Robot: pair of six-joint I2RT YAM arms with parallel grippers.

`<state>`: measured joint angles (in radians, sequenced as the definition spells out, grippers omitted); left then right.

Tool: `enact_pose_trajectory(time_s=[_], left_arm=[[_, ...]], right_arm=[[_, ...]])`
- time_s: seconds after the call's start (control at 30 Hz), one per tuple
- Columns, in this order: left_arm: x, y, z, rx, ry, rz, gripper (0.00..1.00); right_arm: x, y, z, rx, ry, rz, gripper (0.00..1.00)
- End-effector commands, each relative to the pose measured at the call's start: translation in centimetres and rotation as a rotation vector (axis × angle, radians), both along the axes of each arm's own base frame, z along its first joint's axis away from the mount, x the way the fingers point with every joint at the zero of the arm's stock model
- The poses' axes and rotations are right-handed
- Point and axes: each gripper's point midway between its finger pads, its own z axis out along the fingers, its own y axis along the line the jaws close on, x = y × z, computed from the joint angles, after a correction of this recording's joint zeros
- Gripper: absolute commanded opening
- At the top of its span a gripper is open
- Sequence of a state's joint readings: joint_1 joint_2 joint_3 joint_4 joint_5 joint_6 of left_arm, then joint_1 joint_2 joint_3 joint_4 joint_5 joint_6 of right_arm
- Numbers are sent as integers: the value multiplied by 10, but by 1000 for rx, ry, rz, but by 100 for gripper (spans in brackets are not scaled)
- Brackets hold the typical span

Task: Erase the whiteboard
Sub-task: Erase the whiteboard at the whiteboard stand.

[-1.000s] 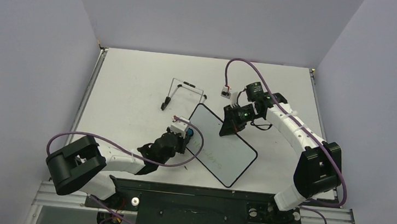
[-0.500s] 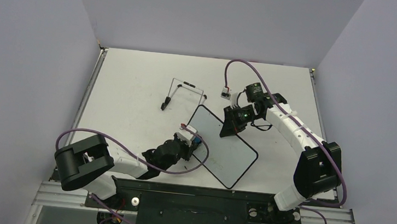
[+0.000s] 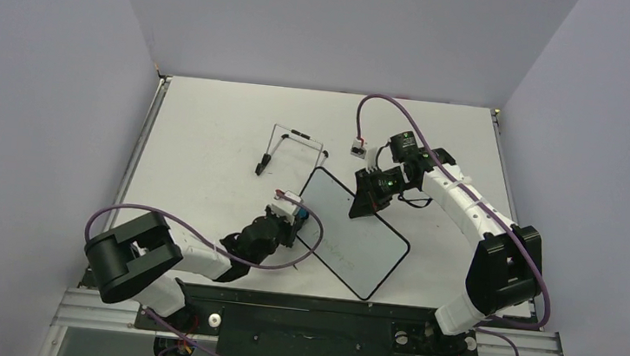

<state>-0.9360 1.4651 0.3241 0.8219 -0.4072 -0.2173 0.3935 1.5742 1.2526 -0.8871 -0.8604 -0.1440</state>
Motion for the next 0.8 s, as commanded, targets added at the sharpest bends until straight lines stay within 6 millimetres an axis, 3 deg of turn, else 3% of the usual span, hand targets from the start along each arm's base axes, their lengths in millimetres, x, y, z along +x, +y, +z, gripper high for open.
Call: enact_pose_trajectory(time_s=[0.0, 0.2, 0.47, 0.6, 0.77], left_arm=[[-23, -37, 12, -53, -45, -156, 0], [-34, -45, 11, -65, -51, -175, 0], [-2, 6, 5, -98, -19, 51, 0], [-3, -4, 0, -70, 6, -6, 0], [-24, -41, 11, -95, -36, -164, 0]], right_arm=[[-7, 11, 32, 112, -48, 36, 0], [-7, 12, 32, 113, -45, 38, 0], [-7, 11, 32, 112, -49, 37, 0], [-7, 12, 31, 112, -47, 39, 0], [-8, 11, 32, 110, -49, 39, 0]])
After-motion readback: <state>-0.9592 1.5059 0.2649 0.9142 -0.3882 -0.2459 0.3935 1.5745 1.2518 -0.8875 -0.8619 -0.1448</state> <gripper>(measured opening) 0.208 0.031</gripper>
